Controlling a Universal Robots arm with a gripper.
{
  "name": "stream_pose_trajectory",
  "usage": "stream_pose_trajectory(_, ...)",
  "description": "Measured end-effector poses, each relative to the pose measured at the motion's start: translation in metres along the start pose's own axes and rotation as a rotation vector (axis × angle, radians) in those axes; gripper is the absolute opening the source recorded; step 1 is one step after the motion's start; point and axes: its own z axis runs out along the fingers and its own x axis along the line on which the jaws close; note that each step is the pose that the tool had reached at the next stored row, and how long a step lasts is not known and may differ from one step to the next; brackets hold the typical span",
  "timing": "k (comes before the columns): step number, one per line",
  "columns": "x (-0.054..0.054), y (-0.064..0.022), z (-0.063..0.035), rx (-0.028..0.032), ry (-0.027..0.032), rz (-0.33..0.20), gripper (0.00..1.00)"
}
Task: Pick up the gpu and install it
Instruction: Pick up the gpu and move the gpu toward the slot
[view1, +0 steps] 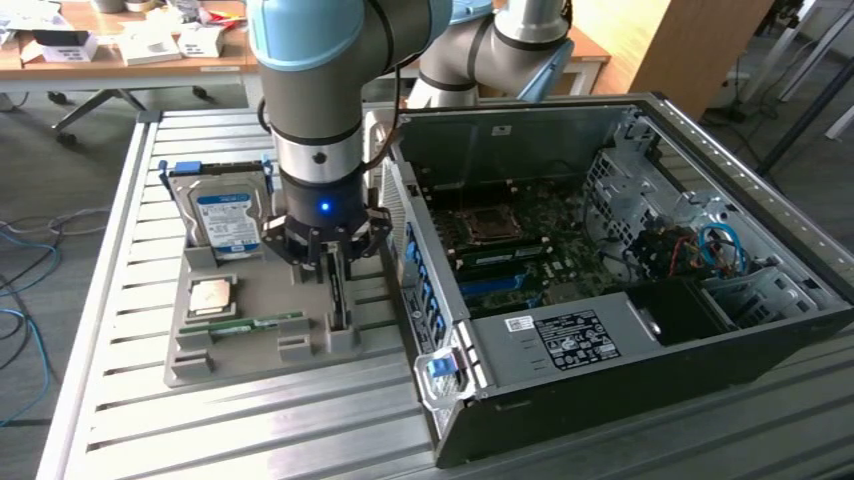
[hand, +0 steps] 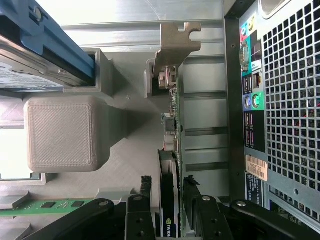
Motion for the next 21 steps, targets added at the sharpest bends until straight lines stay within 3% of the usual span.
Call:
stream_pose_trajectory(9, 0.0000, 0.0000, 0.0000, 0.0000, 0.0000, 0.000, 0.39)
stream_pose_trajectory(13, 0.0000, 0.0000, 0.0000, 0.0000, 0.0001, 0.000, 0.26)
stream_pose_trajectory(21, 0.0000, 0.0000, 0.0000, 0.0000, 0.0000, 0.000, 0.26)
